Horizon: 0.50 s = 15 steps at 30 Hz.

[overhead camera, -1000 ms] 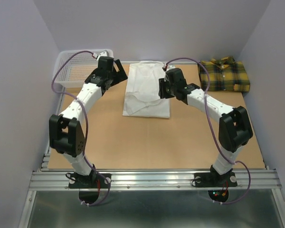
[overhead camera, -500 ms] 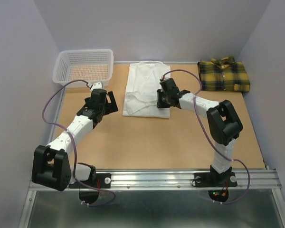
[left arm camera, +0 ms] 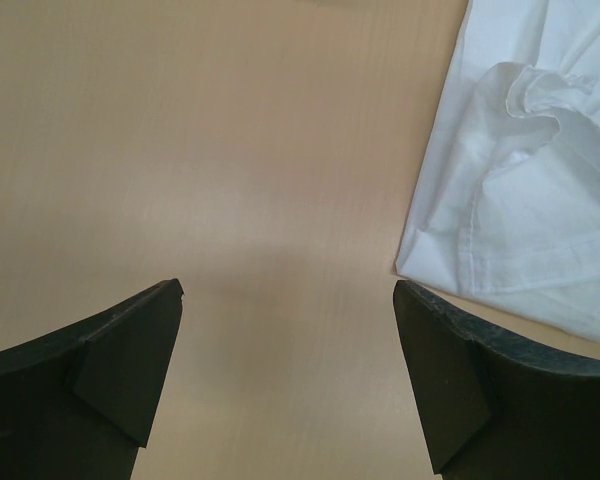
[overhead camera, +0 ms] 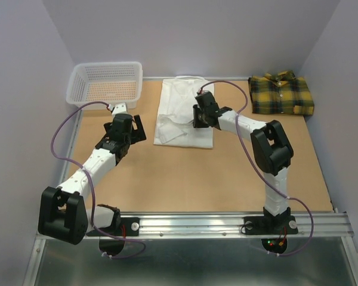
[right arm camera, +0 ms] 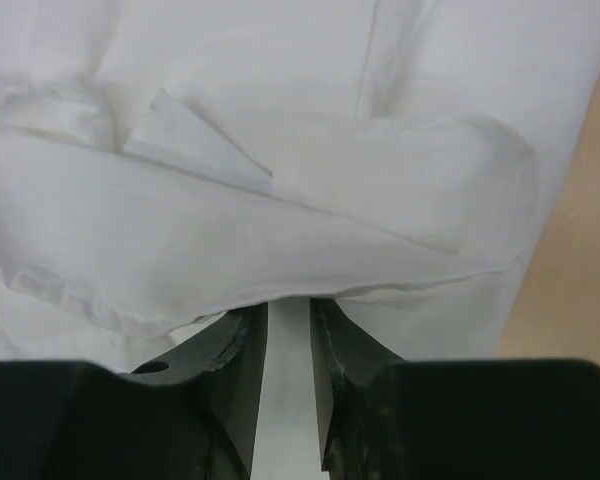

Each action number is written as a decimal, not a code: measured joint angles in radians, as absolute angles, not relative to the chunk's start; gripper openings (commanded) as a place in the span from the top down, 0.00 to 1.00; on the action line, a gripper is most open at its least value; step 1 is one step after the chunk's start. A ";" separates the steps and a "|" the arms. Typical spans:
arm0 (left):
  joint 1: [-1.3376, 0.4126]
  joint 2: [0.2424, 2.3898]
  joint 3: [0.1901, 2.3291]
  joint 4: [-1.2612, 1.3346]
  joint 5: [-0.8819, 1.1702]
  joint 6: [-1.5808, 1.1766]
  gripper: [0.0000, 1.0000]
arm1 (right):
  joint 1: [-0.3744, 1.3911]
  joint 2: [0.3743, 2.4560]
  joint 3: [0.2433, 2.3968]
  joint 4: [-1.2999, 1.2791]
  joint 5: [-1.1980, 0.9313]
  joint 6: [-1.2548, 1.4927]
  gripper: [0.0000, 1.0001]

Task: Fold and stack the long sleeve shirts
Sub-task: Fold the shirt

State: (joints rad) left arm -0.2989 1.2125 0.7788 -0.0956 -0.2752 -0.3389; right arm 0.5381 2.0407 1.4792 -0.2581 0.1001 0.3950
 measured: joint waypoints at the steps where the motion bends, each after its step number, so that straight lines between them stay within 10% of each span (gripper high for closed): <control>1: -0.299 1.213 0.779 -0.093 -0.279 -0.337 0.01 | 0.538 2.057 1.512 -0.259 0.111 0.392 0.69; 15: -0.299 1.213 0.778 -0.093 -0.309 -0.337 0.01 | 0.496 2.314 1.887 -0.250 0.175 0.296 0.54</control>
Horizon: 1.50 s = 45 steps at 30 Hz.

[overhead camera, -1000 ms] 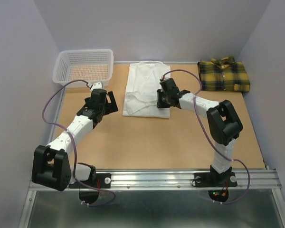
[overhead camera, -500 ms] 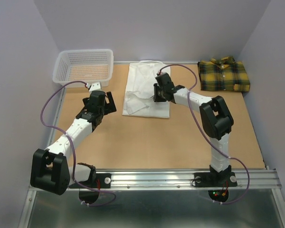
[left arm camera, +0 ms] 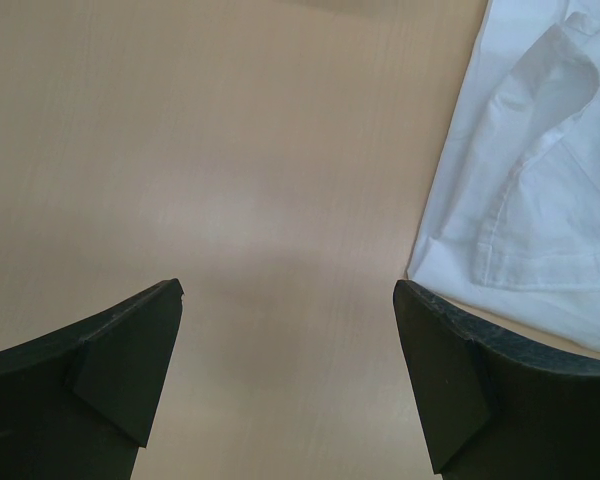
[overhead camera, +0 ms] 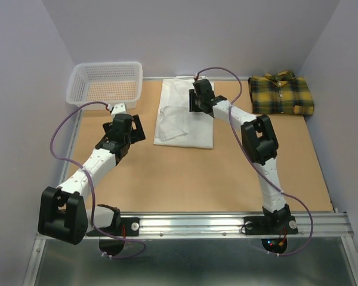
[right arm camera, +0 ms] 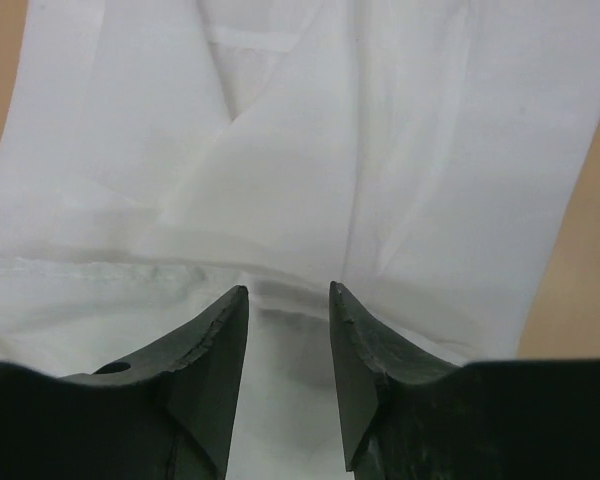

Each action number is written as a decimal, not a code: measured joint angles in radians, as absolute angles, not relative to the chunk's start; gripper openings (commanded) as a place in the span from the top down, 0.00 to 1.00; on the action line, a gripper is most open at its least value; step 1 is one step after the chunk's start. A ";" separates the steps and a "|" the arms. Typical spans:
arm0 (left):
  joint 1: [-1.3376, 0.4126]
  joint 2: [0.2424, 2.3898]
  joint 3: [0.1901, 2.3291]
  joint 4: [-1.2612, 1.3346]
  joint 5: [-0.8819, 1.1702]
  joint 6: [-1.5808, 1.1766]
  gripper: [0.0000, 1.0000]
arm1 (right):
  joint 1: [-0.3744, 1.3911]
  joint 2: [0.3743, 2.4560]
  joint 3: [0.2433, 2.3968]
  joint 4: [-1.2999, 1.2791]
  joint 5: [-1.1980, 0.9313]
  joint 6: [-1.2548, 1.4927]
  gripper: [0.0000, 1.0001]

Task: Fold and stack the long sleeve shirts
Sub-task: Fold the shirt

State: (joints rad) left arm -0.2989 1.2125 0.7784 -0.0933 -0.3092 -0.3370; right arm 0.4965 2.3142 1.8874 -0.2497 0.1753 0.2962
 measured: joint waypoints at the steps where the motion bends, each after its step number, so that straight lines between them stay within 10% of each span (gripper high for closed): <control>1: -0.299 1.213 0.778 -0.093 -0.313 -0.337 0.01 | 0.493 2.312 1.889 -0.245 0.171 0.283 0.52; 15: -0.294 1.213 0.778 -0.115 -0.400 -0.375 0.01 | 0.756 2.010 1.632 -0.223 0.132 -0.097 0.43; 45: -0.122 1.282 0.786 -0.192 -0.366 -0.466 0.01 | 0.931 2.254 1.767 -0.215 0.543 -0.327 0.28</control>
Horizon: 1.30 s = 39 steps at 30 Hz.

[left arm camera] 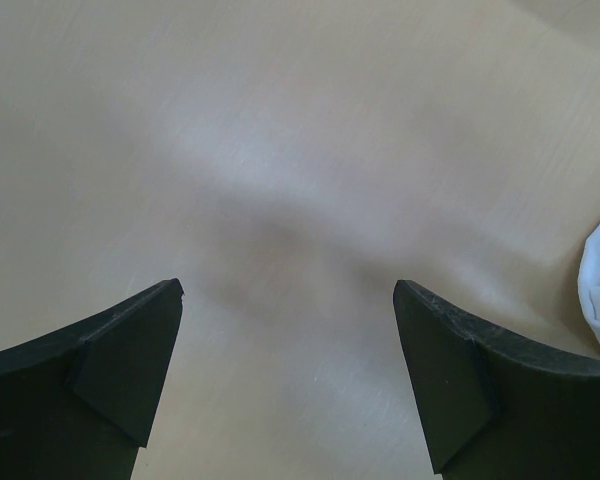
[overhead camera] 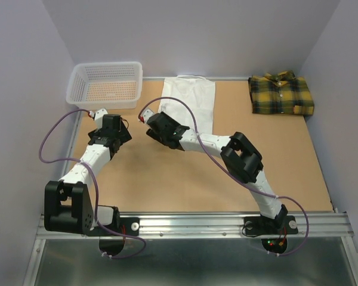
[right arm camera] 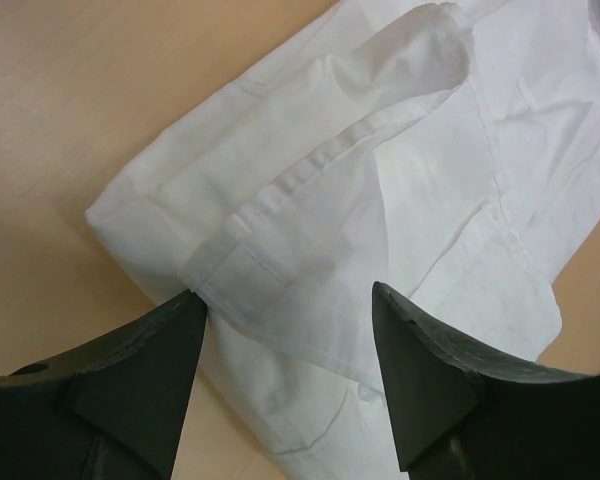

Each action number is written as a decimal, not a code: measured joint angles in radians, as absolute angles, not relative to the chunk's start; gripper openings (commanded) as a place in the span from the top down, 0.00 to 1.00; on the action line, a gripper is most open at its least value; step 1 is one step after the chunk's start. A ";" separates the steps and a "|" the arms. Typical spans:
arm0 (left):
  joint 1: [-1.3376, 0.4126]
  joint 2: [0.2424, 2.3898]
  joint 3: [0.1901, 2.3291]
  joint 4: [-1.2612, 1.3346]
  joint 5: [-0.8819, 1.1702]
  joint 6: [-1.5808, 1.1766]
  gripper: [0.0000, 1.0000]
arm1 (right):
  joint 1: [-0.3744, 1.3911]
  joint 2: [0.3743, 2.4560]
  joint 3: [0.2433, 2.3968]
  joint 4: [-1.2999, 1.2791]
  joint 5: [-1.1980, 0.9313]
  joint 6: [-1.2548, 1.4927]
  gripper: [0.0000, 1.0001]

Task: Fold and stack the long sleeve shirts
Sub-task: Fold the shirt

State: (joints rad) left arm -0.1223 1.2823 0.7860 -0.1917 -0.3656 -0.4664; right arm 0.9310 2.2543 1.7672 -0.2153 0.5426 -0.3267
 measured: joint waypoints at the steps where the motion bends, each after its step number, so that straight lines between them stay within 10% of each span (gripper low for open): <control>1: -0.122 1.282 0.786 -0.192 -0.364 -0.466 0.01 | 0.931 2.254 1.768 -0.215 0.542 -0.329 0.27; 39: -0.109 1.291 0.786 -0.186 -0.304 -0.464 0.01 | 0.680 2.203 1.850 -0.217 0.394 -0.239 0.27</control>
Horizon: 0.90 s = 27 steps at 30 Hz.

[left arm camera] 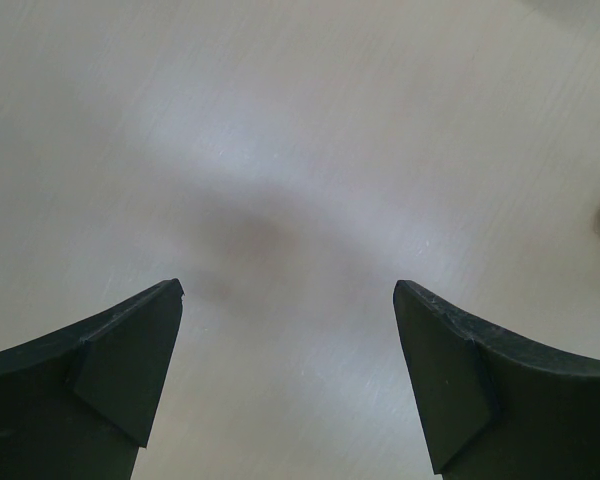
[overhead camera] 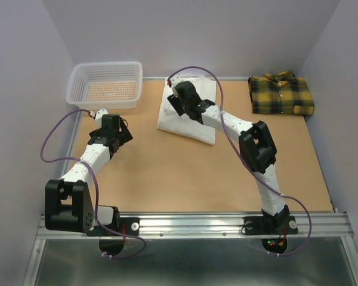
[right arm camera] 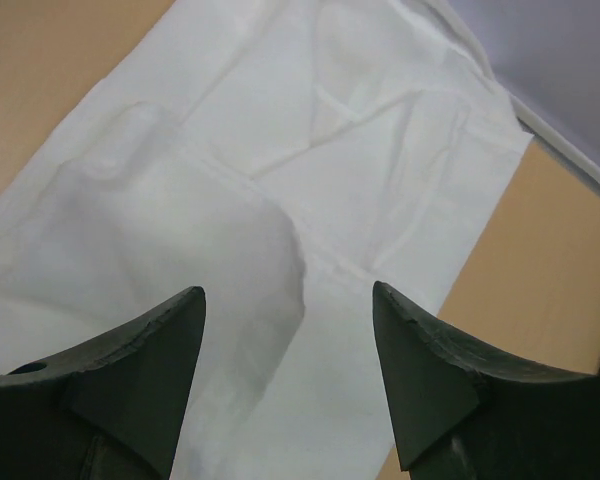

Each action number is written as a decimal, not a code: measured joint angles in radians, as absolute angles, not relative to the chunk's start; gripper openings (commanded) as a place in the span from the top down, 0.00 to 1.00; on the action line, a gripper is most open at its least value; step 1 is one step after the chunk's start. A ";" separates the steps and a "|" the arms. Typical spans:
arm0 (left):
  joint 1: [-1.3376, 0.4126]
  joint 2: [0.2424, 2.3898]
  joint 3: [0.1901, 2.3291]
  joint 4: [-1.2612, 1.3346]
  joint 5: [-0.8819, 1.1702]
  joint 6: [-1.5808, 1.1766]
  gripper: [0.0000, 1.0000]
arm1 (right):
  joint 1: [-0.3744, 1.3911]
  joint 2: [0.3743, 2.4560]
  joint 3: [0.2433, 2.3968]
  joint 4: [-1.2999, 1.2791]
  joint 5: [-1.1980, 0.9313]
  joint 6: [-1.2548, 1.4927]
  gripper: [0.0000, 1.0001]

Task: Fold and stack the long sleeve shirts
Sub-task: Fold the shirt

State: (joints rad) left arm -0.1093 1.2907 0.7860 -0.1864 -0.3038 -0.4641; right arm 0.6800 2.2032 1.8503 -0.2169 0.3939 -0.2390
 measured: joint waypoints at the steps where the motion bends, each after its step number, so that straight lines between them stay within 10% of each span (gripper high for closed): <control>1: -0.109 1.292 0.786 -0.183 -0.299 -0.462 0.01 | 0.665 2.208 1.872 -0.215 0.398 -0.237 0.27; 27: -0.247 1.496 0.974 -0.044 0.054 -0.483 0.12 | 0.467 1.934 1.553 -0.211 0.148 0.197 0.32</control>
State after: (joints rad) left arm -0.2474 1.4956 0.9737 -0.0441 0.0536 -0.4828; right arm 0.4667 1.9335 1.5532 -0.2111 0.1482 0.1970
